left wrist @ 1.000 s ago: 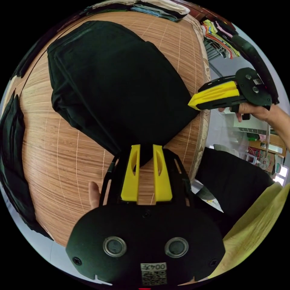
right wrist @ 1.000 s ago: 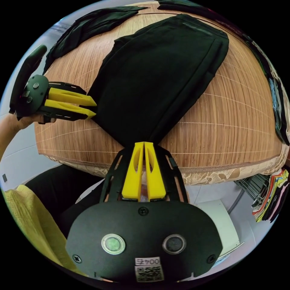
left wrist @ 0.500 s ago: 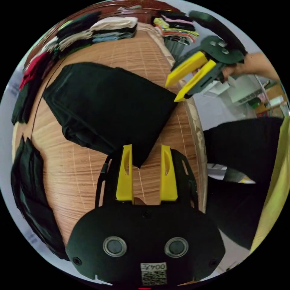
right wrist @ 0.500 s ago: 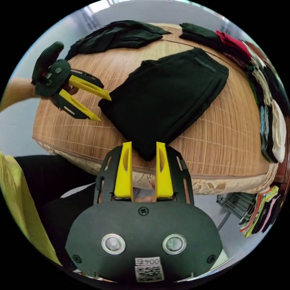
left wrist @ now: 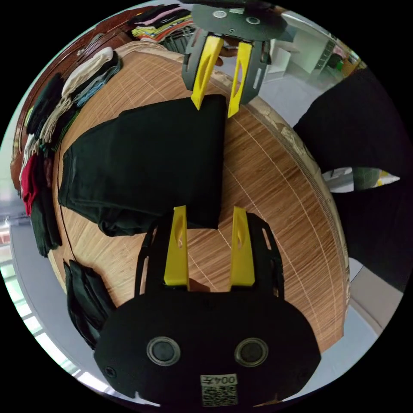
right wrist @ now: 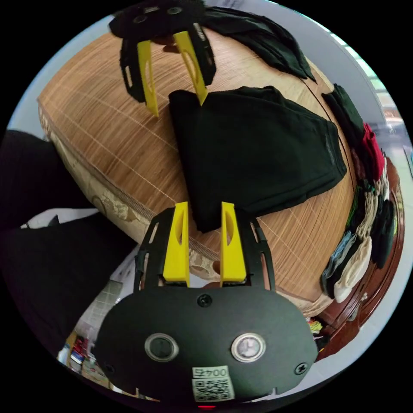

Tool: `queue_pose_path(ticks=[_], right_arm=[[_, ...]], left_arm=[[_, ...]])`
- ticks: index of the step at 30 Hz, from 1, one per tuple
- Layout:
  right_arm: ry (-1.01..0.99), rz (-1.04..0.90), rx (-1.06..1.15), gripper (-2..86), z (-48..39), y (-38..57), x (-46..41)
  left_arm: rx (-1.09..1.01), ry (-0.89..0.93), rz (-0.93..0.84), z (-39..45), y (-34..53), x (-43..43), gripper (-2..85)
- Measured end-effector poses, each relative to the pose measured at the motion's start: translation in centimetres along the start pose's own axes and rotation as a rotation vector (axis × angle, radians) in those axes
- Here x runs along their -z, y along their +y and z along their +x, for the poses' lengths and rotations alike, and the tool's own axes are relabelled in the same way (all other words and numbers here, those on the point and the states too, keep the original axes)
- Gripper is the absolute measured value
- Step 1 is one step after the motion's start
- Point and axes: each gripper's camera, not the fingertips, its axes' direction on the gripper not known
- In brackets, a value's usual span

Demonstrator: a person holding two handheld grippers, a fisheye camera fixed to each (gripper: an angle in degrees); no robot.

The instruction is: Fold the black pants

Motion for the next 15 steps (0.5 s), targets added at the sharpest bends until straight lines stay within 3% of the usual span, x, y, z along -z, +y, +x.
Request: queue_pose_path(ticks=[8, 15], right_arm=[[0.083, -0.069, 0.221, 6.7, -1.6, -0.7, -0.2], [-0.043, -0.076, 0.076, 3.8, 1.9, -0.8, 2.9]], left_arm=[[-0.037, 0.056, 0.004, -0.2, -0.3, 0.4, 14.3], [0.091, 0.150, -0.024, -1.4, -1.2, 1.4, 15.1]])
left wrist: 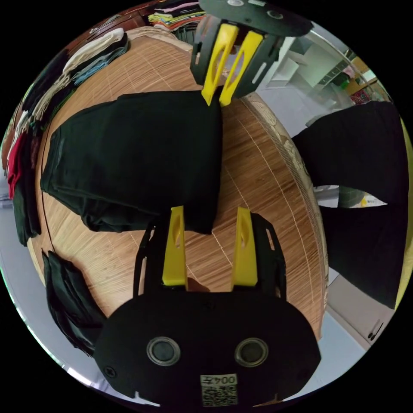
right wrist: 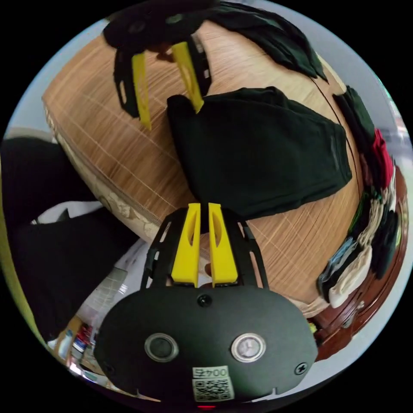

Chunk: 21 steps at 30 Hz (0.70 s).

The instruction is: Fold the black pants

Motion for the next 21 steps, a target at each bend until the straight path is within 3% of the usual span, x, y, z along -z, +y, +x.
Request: queue_pose_path(ticks=[5, 10, 14, 21], right_arm=[[-0.304, 0.129, -0.284, 3.3, 6.9, 2.3, 5.4], [-0.400, 0.195, -0.309, 2.8, 9.9, 3.7, 9.2], [-0.358, 0.211, -0.286, 2.4, 9.6, 5.6, 12.4], [-0.468, 0.292, -0.362, 2.5, 6.7, 10.8, 18.6]], left_arm=[[0.004, -0.109, -0.030, 1.2, -0.3, 0.9, 13.2], [0.008, -0.331, -0.085, 2.0, -0.6, 2.3, 7.8], [0.091, -0.278, -0.047, 0.6, 0.7, 6.6, 6.7], [0.055, -0.189, -0.001, 2.9, 3.6, 14.7, 6.3]])
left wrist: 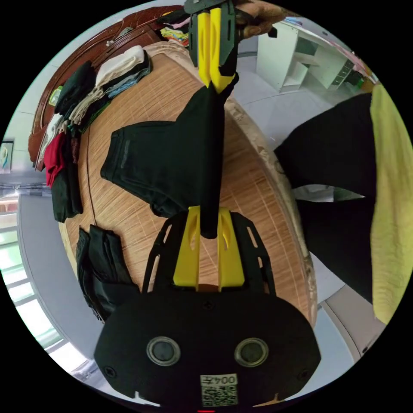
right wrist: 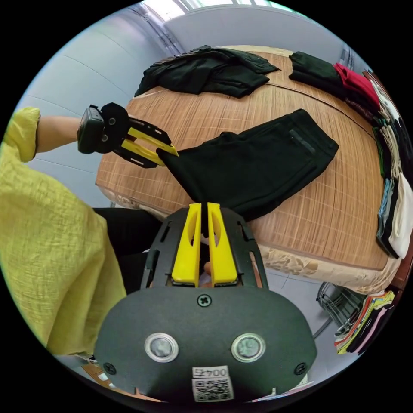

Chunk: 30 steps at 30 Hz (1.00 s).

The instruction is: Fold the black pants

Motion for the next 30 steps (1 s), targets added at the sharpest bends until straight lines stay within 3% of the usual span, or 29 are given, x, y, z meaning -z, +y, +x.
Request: queue_pose_path(ticks=[7, 18, 23, 30], right_arm=[[-0.028, -0.041, -0.015, 2.9, -3.0, 2.9, 4.2], [-0.098, -0.051, -0.180, 3.2, 13.4, -7.9, 15.8], [-0.118, -0.129, -0.260, 3.2, 22.8, -14.2, 15.1], [-0.182, -0.224, -0.392, 3.3, 32.0, -17.7, 9.2]], left_arm=[[-0.032, 0.251, 0.008, -1.7, 0.3, 4.2, 4.5], [0.072, 0.465, 0.000, -25.8, -4.5, 5.0, 4.9], [0.194, 0.546, -0.068, -36.2, -7.2, -1.8, 5.5], [0.329, 0.570, -0.141, -41.4, -9.9, -11.7, 5.7]])
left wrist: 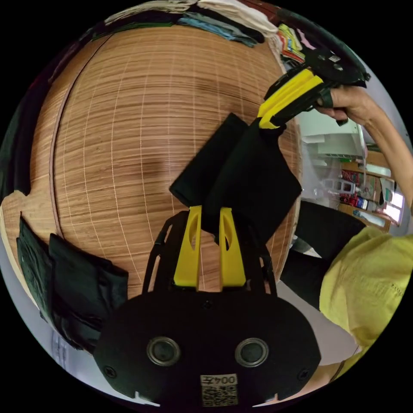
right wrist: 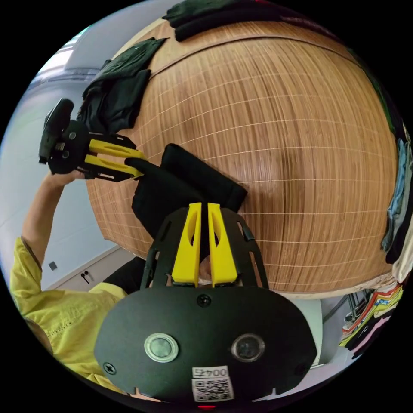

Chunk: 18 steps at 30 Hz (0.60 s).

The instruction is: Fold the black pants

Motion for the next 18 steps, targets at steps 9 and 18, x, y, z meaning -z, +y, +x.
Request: queue_pose_path(ticks=[9, 18], right_arm=[[-0.115, 0.046, -0.145, 6.4, 5.2, -1.5, -0.8], [0.055, 0.478, -0.125, 8.0, 1.4, 11.1, 4.9]], left_arm=[[0.248, 0.045, 0.070, -5.3, 0.3, -3.2, 12.4], [0.517, 0.127, 0.532, -6.3, 12.2, -0.4, 8.2]])
